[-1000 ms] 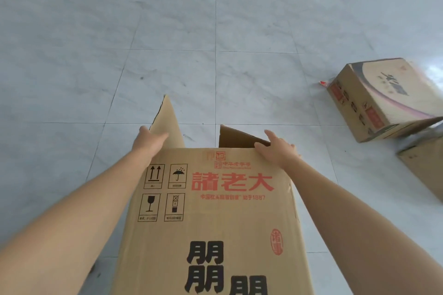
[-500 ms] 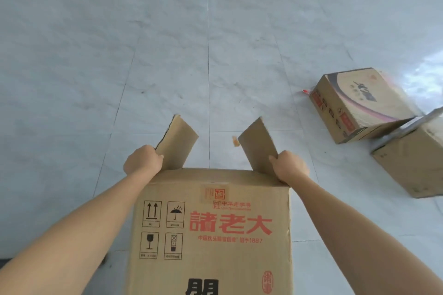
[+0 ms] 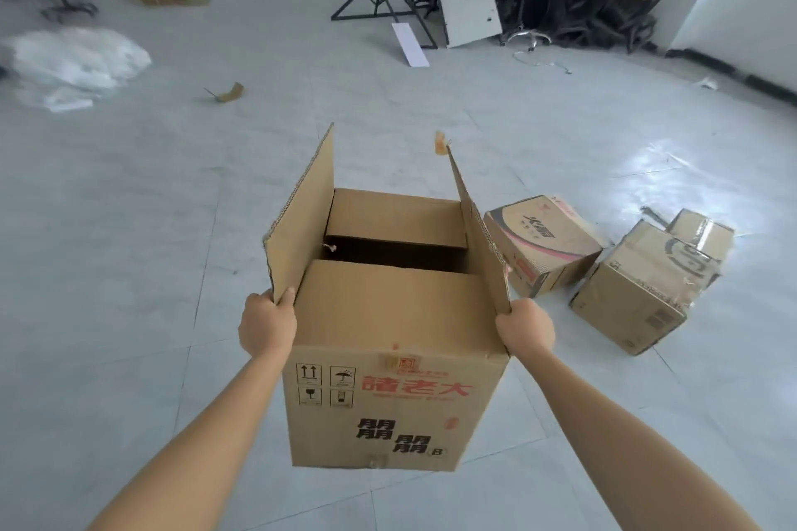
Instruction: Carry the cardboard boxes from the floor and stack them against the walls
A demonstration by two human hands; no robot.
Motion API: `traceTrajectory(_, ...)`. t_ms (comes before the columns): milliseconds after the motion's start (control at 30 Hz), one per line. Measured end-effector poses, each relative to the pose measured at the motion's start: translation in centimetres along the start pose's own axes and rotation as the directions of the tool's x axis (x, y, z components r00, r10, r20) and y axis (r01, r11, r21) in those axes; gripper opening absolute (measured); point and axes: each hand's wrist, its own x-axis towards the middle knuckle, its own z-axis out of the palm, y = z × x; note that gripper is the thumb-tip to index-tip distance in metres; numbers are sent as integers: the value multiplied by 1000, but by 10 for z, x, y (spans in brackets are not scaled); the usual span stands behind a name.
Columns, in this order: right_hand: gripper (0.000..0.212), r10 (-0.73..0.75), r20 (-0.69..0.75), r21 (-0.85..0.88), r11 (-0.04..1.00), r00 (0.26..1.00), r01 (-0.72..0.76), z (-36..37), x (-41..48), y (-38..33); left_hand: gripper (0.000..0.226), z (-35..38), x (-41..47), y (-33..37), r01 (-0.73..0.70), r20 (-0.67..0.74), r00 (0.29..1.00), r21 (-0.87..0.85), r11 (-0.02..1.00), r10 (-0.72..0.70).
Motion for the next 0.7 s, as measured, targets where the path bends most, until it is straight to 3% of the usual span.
traceTrajectory(67, 13, -30, -76, 21, 999, 997, 32, -18, -13, 2, 35, -14, -9, 10, -52, -26, 998, -49, 997, 51)
traceTrajectory(200, 46, -133, -206, -35, 991, 970, 128, -44, -35, 6, 35, -32, -30, 22, -238, -90, 968, -53, 970, 233)
traceTrajectory(367, 46, -253, -231, -202, 957, 939, 208, -50, -64, 11, 28, -37, -53, 14, -404, -142, 907, -20, 914, 398)
traceTrajectory(500, 32, -342, -185, -281, 917, 921, 284, -36, -70, 5, 28, -43, -61, -7, -347, -120, 931, -4, 938, 344)
traceTrajectory(700, 32, -521, -59, -375, 802, 852, 464, -30, -55, -42, 31, -77, -72, -22, -186, -234, 955, -9, 982, 179)
